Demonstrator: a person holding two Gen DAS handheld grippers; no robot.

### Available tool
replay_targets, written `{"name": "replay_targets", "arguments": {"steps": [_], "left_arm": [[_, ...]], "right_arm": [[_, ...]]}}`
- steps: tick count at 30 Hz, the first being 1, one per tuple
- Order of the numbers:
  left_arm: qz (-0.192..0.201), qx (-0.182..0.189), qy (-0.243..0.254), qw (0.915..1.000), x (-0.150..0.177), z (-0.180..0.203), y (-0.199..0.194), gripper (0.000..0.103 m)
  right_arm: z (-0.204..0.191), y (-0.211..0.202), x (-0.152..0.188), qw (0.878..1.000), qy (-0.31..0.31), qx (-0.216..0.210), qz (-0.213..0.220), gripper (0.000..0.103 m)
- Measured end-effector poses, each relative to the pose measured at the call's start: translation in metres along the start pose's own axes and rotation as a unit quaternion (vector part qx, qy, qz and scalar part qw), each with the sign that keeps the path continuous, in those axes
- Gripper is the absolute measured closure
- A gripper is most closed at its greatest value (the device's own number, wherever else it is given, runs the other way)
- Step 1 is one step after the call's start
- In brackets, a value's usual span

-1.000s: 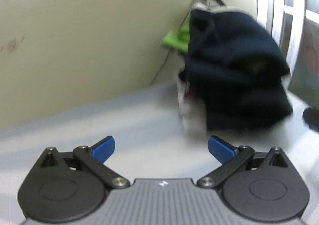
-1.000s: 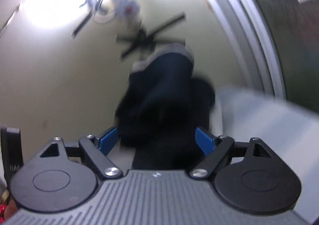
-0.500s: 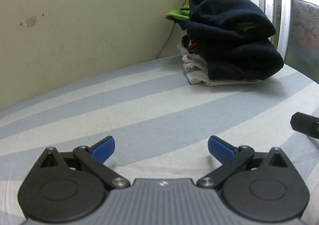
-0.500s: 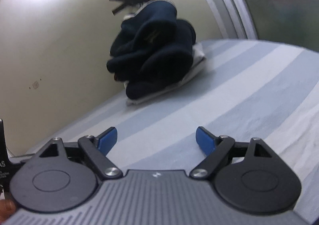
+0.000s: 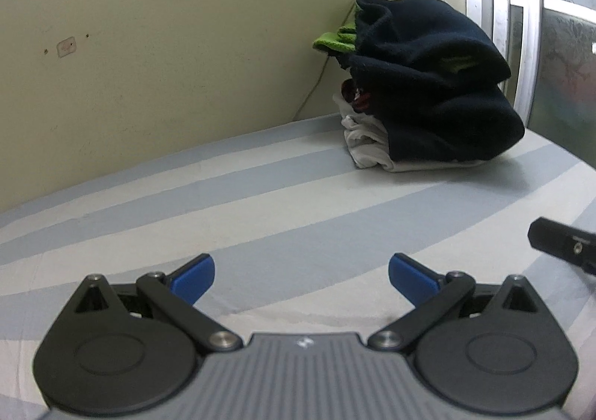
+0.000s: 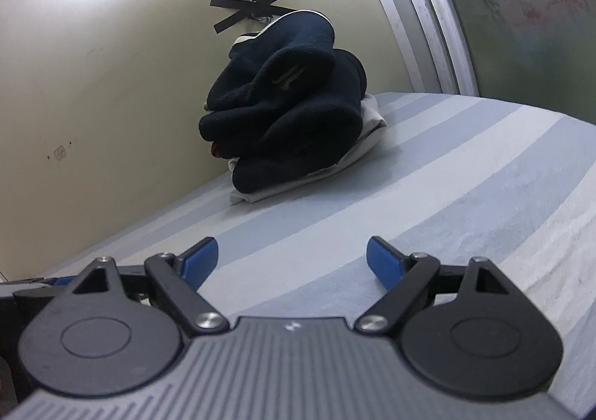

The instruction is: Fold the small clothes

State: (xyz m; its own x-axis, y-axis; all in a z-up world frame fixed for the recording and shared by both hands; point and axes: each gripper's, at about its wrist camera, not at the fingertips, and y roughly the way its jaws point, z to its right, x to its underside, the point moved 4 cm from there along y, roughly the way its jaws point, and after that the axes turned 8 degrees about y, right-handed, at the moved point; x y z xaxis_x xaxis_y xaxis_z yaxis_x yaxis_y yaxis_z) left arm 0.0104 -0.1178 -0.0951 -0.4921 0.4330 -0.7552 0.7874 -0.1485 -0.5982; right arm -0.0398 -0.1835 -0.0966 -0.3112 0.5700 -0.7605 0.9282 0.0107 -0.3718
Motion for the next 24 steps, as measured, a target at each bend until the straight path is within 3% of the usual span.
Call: {"name": "replay_targets", "arguments": {"steps": [14,24], "left_arm": [[0.022,-0.012,0.019,0.9995,-0.002,0.002,-0.01,0.0],[-0.041,0.029,0.005,0.9987,0.006,0.005,0.0,0.0]], "right_arm": [[0.0,-0.001,0.0,1.0,0.001,-0.002,0.0,0.014],[0.0,0.001,0.0,1.0,0.001,-0.003,0.0,0.014]]}}
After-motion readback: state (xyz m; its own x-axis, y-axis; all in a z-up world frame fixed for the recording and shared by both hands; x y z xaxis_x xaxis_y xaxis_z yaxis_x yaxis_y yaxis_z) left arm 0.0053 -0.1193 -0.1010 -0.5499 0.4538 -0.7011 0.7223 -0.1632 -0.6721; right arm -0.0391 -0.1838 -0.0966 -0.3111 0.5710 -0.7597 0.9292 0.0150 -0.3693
